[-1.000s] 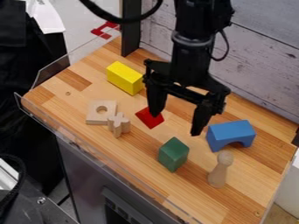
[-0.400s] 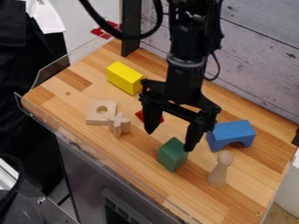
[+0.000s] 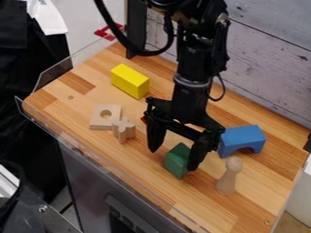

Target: Put the green cube on top of the yellow rectangle

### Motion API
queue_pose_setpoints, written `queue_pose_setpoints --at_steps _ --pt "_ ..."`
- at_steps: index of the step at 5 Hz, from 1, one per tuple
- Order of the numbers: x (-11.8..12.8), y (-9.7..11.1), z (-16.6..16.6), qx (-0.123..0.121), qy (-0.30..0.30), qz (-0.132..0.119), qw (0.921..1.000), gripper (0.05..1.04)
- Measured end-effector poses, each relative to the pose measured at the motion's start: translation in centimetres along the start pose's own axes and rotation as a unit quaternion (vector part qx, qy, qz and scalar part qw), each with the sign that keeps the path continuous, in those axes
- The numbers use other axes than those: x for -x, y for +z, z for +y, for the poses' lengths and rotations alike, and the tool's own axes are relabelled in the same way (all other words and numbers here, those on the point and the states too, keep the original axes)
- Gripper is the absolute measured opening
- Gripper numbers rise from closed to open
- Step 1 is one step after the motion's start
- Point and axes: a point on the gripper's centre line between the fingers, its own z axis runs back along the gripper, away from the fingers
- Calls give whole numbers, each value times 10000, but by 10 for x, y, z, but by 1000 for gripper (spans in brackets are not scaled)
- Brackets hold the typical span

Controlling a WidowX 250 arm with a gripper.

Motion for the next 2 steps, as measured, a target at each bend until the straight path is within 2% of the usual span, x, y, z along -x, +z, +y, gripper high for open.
queue_pose_setpoints --at_steps 1,2 --pt "1 -10 0 10 61 216 9997 961" --pt "0 -15 -3 130 148 155 9997 680"
